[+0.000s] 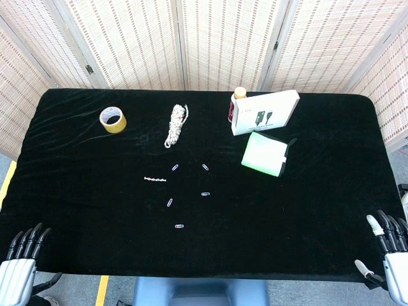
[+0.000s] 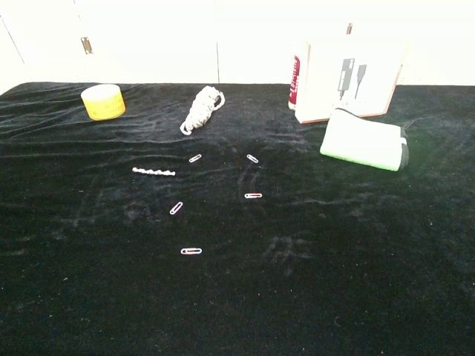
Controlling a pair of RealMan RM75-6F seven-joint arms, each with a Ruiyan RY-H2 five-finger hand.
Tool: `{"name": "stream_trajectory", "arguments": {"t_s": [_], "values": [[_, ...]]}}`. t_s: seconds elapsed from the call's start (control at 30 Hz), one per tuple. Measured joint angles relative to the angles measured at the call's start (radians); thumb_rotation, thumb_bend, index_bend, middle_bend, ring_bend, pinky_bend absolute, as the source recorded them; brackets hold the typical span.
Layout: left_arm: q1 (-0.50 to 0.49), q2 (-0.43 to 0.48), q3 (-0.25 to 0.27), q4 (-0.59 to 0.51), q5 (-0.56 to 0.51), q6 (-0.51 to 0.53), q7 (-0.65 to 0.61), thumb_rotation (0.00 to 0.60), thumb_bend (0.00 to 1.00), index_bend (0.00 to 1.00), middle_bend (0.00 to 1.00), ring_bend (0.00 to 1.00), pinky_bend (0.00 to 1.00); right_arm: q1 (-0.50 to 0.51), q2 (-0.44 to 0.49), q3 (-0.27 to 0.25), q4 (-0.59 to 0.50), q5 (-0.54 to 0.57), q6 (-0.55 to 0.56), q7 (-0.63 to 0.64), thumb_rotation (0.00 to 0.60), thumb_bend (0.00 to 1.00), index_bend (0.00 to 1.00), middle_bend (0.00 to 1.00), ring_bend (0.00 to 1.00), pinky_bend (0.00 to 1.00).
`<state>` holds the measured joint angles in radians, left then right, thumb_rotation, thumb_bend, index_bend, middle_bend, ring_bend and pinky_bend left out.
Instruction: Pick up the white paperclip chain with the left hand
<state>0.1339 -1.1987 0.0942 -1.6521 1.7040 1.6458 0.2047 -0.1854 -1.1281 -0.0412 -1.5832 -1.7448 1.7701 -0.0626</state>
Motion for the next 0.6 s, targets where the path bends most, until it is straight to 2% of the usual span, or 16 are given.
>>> {"name": "stream_trajectory", "arguments": {"t_s": [0.6], "values": [[-0.026, 0.014, -0.003, -0.003, -0.009, -0.04, -0.024, 0.6, 0.12, 0.0, 0.0, 0.0, 0.0, 0.008, 0.006, 0.009, -0.012, 0.025, -0.016, 0.002, 0.6, 0.09, 0.0, 0.0, 0.0, 0.0]]}}
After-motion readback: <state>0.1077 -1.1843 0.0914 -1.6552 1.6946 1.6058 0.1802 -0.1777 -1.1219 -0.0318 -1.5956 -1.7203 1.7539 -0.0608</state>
